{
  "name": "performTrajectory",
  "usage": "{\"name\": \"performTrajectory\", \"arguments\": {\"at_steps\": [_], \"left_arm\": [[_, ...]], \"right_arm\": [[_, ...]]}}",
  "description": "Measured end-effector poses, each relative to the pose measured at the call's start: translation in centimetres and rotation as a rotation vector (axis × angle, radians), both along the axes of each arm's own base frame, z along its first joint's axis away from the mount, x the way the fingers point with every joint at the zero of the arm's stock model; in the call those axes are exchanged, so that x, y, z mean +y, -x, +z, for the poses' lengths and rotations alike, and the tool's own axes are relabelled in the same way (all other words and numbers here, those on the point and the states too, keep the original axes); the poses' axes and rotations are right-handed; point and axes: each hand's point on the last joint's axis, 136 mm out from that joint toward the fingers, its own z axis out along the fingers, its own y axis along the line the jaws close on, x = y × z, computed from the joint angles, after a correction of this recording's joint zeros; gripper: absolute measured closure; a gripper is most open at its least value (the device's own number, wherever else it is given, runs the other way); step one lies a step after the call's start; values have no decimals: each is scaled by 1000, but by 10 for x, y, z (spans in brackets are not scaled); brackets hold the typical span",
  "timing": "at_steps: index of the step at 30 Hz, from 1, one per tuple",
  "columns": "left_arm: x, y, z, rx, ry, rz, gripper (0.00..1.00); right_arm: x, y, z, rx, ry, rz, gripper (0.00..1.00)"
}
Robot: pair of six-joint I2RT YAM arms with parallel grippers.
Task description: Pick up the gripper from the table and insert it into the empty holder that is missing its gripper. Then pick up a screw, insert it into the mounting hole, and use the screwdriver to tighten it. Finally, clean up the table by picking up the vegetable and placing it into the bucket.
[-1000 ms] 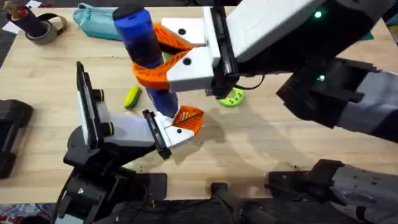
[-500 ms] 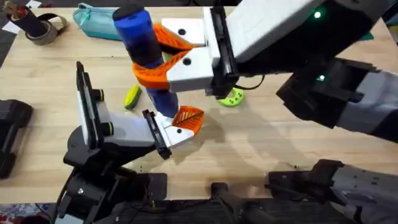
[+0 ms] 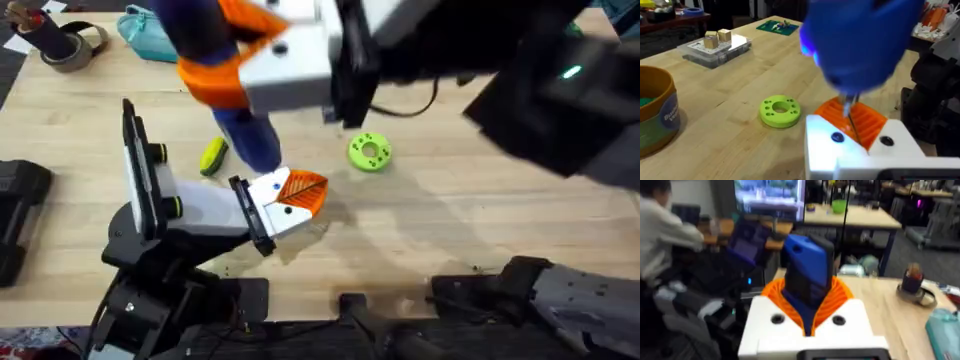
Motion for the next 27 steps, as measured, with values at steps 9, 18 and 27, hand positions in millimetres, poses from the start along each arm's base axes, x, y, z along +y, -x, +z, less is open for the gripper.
{"name": "performTrajectory", "arguments": {"at_steps": [9,18,27], "left_arm": [[0,0,0,0,0,0,984],[0,0,0,0,0,0,984],[0,0,0,0,0,0,984]], "right_arm": [[-6,-25,-2,-21,204,-174,956],[-19,-55,5,-146,283,-366,955],[-16,-54,8,-178,276,-375,956]]}}
